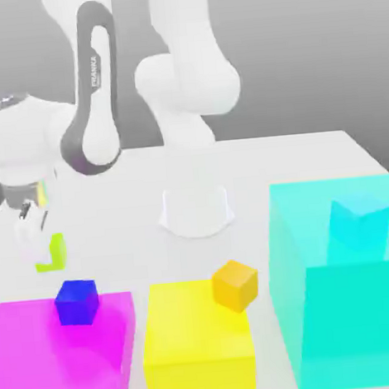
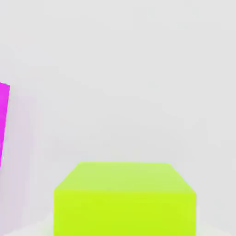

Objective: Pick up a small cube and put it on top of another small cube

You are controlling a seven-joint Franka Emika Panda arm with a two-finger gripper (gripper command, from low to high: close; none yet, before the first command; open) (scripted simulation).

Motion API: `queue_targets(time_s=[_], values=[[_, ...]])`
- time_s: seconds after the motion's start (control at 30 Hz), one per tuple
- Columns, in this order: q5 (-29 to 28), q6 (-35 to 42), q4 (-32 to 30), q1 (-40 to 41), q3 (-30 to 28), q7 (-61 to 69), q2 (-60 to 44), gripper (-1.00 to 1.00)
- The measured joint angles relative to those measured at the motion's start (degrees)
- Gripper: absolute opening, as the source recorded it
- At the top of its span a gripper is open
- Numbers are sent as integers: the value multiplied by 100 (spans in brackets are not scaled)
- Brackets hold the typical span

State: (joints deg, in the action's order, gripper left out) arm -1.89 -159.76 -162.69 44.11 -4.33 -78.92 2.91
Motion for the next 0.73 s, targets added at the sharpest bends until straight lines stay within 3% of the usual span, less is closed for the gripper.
queue_targets(time_s=[0.43, 0.6, 0.63, 0.73], values=[[333, 1838, 931, -930, 883, -952, 918, -100], [265, 963, 837, -968, 968, -1084, 136, -100], [253, 843, 818, -970, 968, -1095, 35, 100], [253, 843, 818, -971, 967, -1095, 35, 100]])
